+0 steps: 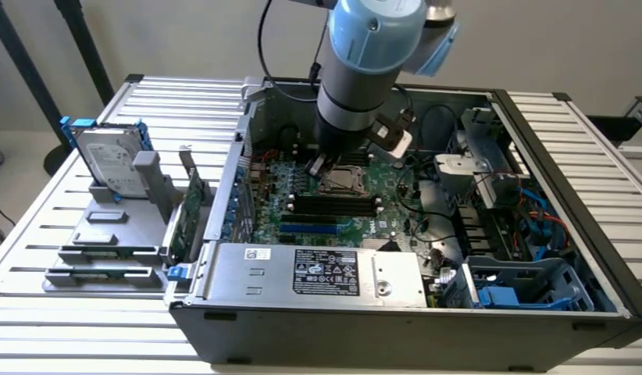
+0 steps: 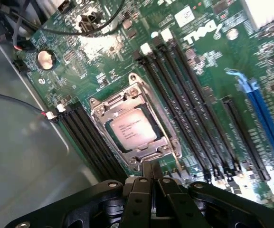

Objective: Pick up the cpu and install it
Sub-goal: 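Install the second cpu locking lever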

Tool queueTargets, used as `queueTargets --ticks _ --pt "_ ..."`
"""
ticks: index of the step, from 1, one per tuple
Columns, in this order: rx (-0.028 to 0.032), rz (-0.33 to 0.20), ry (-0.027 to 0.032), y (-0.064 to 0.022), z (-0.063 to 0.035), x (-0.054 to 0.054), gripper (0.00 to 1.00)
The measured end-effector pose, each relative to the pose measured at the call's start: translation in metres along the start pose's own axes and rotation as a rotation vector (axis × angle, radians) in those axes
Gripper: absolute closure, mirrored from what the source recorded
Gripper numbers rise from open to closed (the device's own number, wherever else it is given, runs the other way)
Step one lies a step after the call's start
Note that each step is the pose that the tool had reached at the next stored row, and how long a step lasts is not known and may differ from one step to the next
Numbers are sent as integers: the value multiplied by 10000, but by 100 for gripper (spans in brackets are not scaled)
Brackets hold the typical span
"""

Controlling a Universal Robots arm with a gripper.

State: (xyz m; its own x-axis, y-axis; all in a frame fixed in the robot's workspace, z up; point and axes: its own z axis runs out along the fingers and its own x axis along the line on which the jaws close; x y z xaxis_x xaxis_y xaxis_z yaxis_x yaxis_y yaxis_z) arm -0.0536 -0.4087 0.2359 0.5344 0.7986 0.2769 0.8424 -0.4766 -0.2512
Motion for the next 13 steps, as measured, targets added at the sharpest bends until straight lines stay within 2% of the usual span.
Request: queueTargets --ticks 6,13 --pt "62 29 -35 79 -135 -142 89" --pt "115 28 42 89 -108 -178 89"
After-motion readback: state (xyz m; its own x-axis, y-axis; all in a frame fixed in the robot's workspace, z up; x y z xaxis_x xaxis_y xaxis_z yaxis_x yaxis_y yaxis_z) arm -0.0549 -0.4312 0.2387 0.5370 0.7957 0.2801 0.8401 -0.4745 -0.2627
